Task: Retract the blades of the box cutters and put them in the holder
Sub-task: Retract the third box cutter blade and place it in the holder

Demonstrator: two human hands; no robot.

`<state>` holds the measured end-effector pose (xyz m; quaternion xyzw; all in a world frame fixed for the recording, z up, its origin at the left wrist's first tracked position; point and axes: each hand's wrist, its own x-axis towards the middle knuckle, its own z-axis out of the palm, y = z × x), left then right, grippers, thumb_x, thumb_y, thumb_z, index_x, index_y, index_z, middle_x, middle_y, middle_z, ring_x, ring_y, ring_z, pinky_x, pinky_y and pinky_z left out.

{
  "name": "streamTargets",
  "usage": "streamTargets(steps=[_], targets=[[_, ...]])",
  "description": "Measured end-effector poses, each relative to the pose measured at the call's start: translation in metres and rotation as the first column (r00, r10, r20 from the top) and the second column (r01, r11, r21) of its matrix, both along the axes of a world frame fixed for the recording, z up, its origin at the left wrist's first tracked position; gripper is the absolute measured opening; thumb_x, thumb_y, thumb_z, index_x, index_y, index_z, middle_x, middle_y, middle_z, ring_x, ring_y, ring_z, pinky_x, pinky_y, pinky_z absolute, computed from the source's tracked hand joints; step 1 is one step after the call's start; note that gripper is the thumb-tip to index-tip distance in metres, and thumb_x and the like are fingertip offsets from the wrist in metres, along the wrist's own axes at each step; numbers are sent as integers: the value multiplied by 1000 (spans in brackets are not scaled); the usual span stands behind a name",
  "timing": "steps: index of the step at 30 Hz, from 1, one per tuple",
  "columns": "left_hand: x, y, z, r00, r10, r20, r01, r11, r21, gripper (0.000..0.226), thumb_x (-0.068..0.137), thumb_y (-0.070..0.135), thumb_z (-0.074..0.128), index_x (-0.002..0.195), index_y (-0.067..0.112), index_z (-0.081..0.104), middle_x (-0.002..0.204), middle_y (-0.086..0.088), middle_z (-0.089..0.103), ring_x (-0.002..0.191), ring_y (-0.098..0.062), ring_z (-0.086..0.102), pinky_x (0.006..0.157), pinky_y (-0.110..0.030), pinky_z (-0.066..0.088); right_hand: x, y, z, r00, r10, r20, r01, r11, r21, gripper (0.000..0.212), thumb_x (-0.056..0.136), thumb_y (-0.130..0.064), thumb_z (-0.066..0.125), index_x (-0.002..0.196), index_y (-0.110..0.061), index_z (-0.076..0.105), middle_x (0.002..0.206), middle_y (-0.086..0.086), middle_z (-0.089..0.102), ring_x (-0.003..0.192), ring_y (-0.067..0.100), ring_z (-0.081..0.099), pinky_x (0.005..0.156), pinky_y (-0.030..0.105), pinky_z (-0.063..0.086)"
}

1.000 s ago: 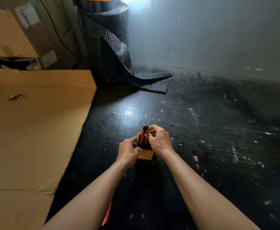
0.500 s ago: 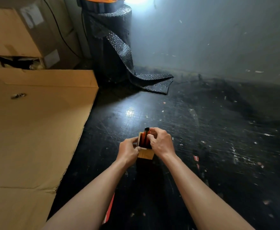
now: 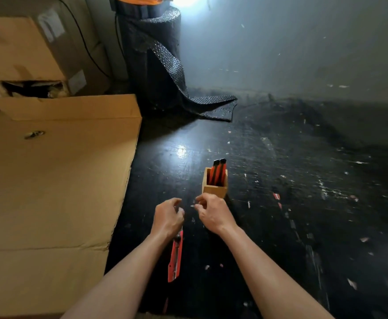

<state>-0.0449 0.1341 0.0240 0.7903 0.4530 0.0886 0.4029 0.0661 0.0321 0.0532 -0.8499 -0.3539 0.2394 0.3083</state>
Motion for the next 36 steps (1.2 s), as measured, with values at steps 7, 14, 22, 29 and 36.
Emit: streamTargets(steps=[7,14,22,29,36], targets=[[-49,-14,-29,987,19,-161,-34,995,-93,43,87,12,74,130,11,68,126,-7,74,116,-19,69,98,-28,52,-48,-17,-42,981,2,-194,-56,959,-277,41,97,-22,65,137,-17,59,128,7,68,109,18,68,90,33,58],[-64,-33,-54,994,22,-109,-48,971,-235,30,86,3,75,113,17,77,83,15,69,74,5,63,64,-7,49,-81,-30,-69,939,-36,-342,-52,968,-245,19,97,-17,63,115,-20,68,98,-1,72,83,11,73,77,32,64],[-64,-36,-52,990,140,26,-120,919,-376,37,83,-2,72,100,30,79,88,9,79,87,-4,74,87,-30,62,-82,-36,-65,915,-158,-371,123,985,-118,21,94,-13,68,101,-31,61,95,-6,71,81,5,73,73,28,64],[-36,-24,-6,950,159,269,-20,890,-456,35,87,-5,69,112,18,78,100,-4,81,91,-22,80,81,-52,65,-47,-35,-20,908,-144,-394,189,979,77,26,86,-9,75,103,-26,65,96,-3,77,85,9,75,74,33,65],[6,-19,61,893,84,441,169,847,-504,40,90,-7,69,124,14,71,114,-19,75,100,-36,77,81,-53,64,4,-41,33,927,-92,-364,198,944,265,30,83,-7,77,106,-21,65,101,5,78,93,21,77,82,50,64]])
